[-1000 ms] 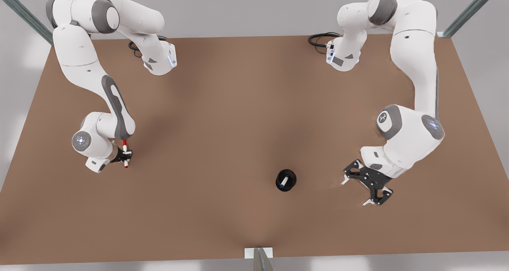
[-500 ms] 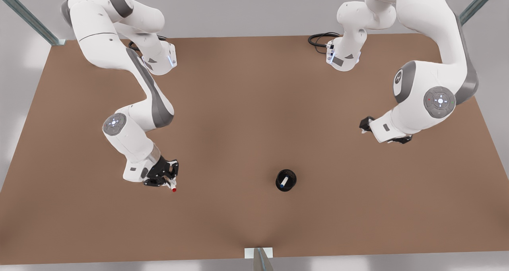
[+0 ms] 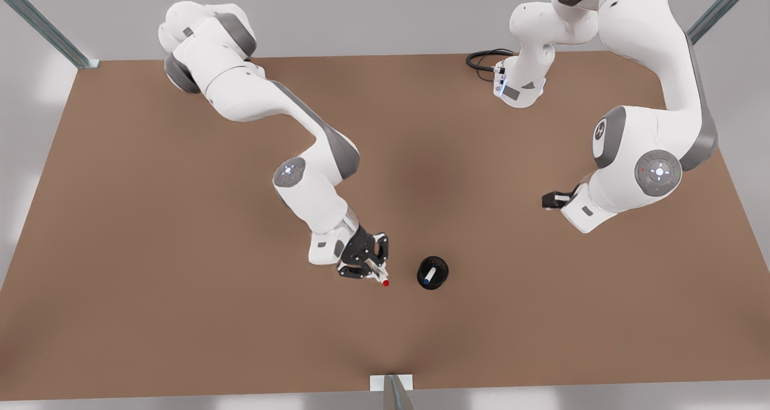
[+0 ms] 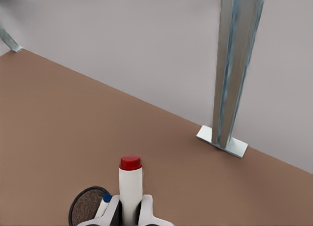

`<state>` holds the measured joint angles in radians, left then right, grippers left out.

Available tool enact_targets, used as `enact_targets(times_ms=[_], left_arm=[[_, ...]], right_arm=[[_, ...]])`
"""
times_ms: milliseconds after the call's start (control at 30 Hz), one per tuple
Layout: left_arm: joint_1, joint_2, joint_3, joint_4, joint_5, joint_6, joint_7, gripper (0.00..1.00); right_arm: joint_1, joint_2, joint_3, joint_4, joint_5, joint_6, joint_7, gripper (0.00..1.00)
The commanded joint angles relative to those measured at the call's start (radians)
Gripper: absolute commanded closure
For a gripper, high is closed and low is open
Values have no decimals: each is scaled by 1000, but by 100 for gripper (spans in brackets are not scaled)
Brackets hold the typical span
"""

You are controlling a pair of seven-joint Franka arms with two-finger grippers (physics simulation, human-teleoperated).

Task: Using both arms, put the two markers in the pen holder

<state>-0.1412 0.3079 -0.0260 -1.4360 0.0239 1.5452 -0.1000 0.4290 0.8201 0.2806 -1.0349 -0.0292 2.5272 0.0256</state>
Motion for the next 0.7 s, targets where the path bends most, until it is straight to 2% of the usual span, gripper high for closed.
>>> enact_targets(times_ms=[0,100,333,400,667], left_arm=[[0,-1,0,0,1,1,-242,0],[0,2,4,0,1,0,-241,0],[2,17,20,0,2,13,-236,0],[14,22,20,0,1,16,-238,0],[28,34,21,0,1,27,-236,0]], right_arm=[[57,57,-31,85,-14,73,398,79],[96,106,-24,141,-12,122,419,79],[122,134,-34,134,-18,160,447,79],[158,155,-78,130,-31,170,445,79],[206,221,-124,122,-97,228,450,79]])
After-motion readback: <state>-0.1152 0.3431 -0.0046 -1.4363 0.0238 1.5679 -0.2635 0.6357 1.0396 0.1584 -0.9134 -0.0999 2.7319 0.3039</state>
